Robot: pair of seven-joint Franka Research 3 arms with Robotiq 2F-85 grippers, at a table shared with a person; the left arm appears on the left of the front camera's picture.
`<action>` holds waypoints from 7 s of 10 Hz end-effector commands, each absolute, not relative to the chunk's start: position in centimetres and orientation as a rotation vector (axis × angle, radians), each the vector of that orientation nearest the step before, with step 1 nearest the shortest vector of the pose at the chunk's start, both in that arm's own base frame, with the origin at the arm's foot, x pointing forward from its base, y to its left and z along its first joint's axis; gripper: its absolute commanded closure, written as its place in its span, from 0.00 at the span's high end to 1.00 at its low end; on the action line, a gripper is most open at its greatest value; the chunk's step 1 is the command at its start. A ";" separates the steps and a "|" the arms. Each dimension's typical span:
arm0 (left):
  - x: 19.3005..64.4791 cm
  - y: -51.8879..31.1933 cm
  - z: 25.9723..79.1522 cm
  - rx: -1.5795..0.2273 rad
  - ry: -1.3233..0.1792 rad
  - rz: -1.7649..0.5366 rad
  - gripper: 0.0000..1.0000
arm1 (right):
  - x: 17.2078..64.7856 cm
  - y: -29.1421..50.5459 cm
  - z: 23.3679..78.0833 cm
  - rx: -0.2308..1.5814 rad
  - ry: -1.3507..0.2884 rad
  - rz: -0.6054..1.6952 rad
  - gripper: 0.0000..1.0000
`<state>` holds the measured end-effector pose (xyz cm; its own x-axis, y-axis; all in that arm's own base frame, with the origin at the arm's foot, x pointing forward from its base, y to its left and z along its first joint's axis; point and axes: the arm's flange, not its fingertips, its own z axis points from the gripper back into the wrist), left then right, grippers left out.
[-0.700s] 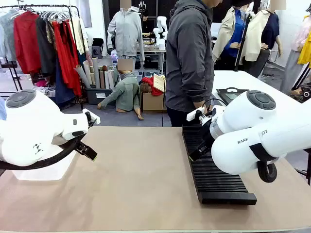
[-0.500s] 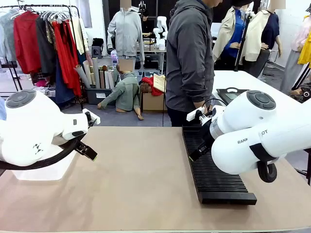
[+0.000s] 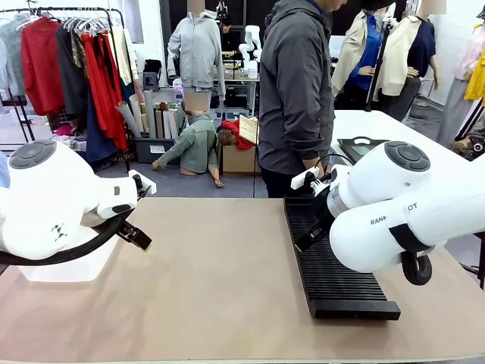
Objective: Sort PCBs into racks and boxes based on the side picked up.
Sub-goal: Pick up the Blank PCB handed by the Human.
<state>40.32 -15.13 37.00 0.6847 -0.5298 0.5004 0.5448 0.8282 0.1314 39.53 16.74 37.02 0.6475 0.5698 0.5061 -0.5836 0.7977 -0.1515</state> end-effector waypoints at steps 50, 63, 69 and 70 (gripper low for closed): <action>45.5 9.9 47.3 -1.089 -0.548 -0.430 1.00 | 43.8 -7.2 42.1 1.431 -0.268 0.437 1.00; 47.5 8.6 46.4 -1.149 -0.514 -0.311 1.00 | 43.3 -8.2 42.4 1.475 -0.389 0.336 1.00; 50.9 2.8 42.5 -1.267 -0.384 -0.172 1.00 | 43.3 -8.2 42.4 1.475 -0.389 0.336 1.00; 51.4 1.9 41.8 -1.300 -0.353 -0.171 1.00 | 43.3 -8.2 42.4 1.475 -0.389 0.336 1.00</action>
<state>50.45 2.18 41.67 0.9252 0.0583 0.3749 0.3421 0.2990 -0.8908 43.15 -8.09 42.25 0.8961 -0.0181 0.4435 -0.4414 0.0685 0.8947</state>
